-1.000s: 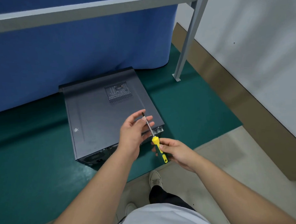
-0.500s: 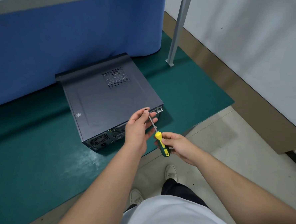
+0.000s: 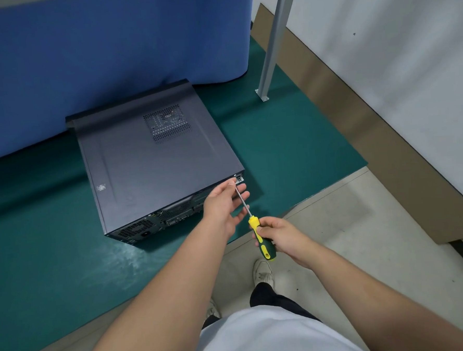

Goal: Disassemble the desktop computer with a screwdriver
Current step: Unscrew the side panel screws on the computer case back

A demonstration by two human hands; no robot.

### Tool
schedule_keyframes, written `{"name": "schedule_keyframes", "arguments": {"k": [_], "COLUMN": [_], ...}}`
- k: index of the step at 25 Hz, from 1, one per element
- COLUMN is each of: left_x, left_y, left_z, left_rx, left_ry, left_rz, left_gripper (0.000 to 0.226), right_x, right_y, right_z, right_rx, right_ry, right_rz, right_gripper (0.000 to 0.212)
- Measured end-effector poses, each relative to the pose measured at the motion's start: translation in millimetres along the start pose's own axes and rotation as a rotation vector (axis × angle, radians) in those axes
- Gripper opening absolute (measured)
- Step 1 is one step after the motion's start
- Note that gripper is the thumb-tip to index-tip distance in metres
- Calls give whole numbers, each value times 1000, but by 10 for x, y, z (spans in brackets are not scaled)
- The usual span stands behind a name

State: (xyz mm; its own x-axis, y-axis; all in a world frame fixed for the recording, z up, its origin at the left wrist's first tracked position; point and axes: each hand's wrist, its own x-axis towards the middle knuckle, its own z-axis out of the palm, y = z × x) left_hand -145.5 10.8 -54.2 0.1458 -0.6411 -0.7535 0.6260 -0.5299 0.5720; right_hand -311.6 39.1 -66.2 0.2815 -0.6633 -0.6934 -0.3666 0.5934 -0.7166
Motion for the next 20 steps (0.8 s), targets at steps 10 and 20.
{"name": "schedule_keyframes", "arguments": {"k": [10, 20], "left_x": [376, 384], "left_y": [-66, -79], "left_z": [143, 121], "left_rx": [-32, -66], "left_ry": [39, 37], "left_rz": [-77, -50], "left_gripper": [20, 18], "right_x": [219, 216], "right_y": [-49, -77], "right_z": [-252, -306], "right_rx": [-53, -54], "right_ry": [-6, 3], "right_rz": [54, 21], "right_gripper": [15, 16]}}
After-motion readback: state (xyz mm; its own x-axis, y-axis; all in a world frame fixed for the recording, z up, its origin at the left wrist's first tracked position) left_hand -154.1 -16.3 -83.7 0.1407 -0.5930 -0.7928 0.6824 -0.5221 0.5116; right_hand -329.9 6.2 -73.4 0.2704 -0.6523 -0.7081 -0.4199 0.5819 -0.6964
